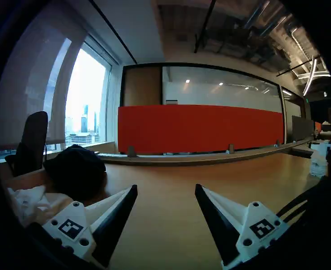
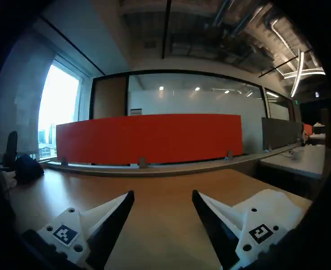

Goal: Fold towel

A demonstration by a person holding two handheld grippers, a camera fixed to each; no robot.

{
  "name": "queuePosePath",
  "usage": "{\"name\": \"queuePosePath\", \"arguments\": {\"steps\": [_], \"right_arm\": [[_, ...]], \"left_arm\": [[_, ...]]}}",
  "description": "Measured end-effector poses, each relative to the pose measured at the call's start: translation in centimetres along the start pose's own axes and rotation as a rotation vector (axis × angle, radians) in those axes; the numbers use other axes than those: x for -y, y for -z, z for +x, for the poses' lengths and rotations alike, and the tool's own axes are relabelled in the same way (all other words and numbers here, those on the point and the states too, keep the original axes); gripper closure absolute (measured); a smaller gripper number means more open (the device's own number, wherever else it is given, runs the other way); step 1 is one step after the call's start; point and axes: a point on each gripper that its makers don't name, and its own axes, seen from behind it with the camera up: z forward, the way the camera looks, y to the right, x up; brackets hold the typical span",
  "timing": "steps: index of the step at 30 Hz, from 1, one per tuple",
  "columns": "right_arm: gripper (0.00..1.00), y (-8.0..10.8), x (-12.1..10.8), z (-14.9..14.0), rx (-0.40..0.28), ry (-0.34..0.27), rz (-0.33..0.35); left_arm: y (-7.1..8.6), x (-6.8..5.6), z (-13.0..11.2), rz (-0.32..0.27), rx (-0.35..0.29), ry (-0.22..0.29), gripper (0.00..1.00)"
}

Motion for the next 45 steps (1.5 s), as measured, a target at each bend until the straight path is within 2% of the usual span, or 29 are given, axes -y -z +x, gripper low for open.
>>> {"name": "queuePosePath", "arguments": {"steps": [20,45], "right_arm": [[0.00,0.3,1.3,-2.1,0.026,0.042,0.029],[0.00,0.7,1.7,-1.9,0.007,0.040,0.043]], "left_arm": [[0.0,0.0,0.0,0.000,0.000,0.000,0.05],[0.0,0.0,0.0,0.000,0.000,0.000,0.05]]}}
